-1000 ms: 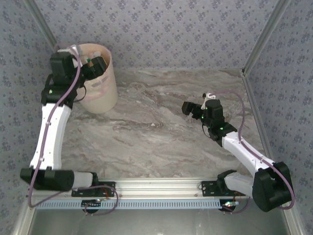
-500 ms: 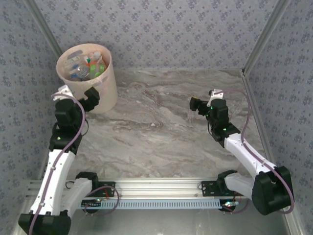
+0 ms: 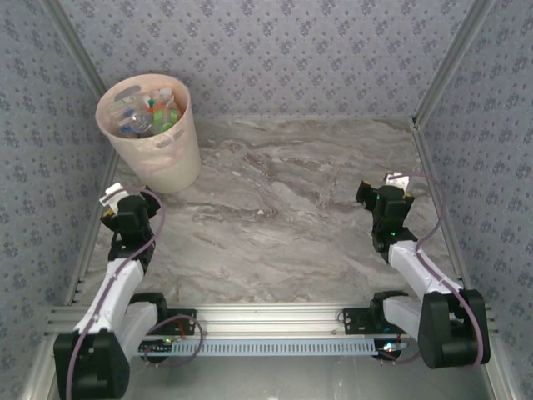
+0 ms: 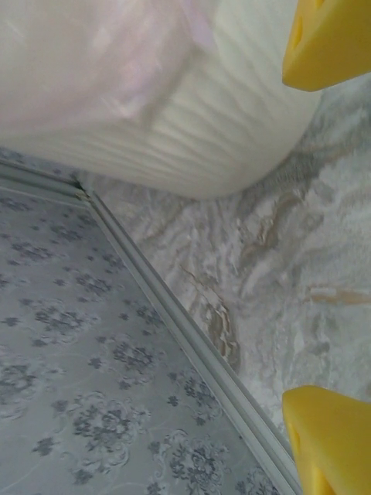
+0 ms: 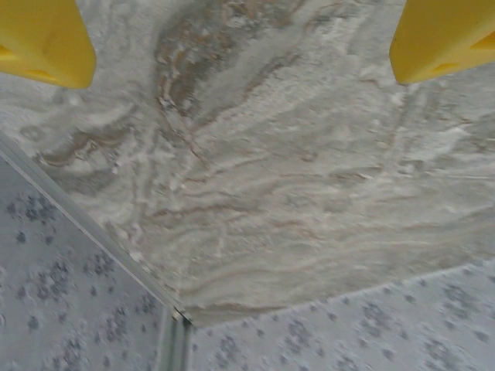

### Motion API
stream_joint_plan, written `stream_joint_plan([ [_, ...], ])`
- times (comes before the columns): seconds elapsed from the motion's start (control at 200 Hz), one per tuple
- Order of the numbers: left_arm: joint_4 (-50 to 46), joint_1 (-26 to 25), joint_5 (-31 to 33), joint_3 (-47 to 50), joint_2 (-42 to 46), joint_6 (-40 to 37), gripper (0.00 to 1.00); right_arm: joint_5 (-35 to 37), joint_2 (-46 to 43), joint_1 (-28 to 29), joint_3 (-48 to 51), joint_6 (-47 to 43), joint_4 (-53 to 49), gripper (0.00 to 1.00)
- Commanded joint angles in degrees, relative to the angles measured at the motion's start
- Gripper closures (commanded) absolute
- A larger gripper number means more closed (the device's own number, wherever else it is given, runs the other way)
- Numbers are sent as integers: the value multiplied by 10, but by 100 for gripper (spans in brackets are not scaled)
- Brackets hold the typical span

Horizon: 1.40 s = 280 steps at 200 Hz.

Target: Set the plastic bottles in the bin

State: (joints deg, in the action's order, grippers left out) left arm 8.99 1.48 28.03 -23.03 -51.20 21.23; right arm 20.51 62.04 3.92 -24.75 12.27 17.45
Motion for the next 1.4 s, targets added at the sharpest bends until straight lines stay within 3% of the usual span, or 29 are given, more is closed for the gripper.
stream_joint_plan([
  [0.0, 108, 15, -68, 9, -75, -71, 2, -36, 30, -24, 15, -24, 25, 0],
  [0.12, 160, 15, -131, -6, -172, -99, 2, -99, 65, -37, 29, -47, 78, 0],
  [0.245, 290, 11, -192, 1, -268, -138, 2, -125, 98, -42, 41, -56, 135, 0],
  [0.305, 263, 8, -213, -22, -279, -161, 2, -135, 113, -44, 40, -63, 151, 0],
  [0.395, 338, 2, -250, 4, -304, -191, 2, -149, 126, -45, 38, -72, 160, 0],
  [0.44, 426, -7, -262, 37, -336, -206, 2, -154, 131, -45, 37, -78, 173, 0],
  [0.495, 525, -21, -220, 54, -384, -212, 2, -159, 137, -46, 38, -84, 186, 0],
  [0.55, 411, -37, -123, 21, -355, -183, 2, -164, 143, -48, 40, -89, 201, 0],
  [0.58, 409, -37, -81, 8, -366, -171, 2, -164, 144, -48, 42, -91, 213, 0],
  [0.705, 410, -36, -84, 9, -367, -170, 2, -149, 160, -47, 69, -111, 311, 0],
  [0.879, 404, -34, -86, 8, -365, -168, 2, -199, 192, -44, 109, -142, 415, 0],
  [1.039, 402, -34, -86, 7, -365, -168, 2, -185, 298, -41, 145, -139, 594, 0],
  [1.154, 402, -33, -87, 8, -365, -168, 2, -119, 257, -41, 72, -102, 393, 0],
  [1.209, 402, -33, -87, 7, -364, -167, 2, -138, 259, -44, 34, -110, 320, 0],
  [1.394, 401, -32, -89, 7, -364, -168, 2, -146, 262, -52, 41, -108, 338, 0],
])
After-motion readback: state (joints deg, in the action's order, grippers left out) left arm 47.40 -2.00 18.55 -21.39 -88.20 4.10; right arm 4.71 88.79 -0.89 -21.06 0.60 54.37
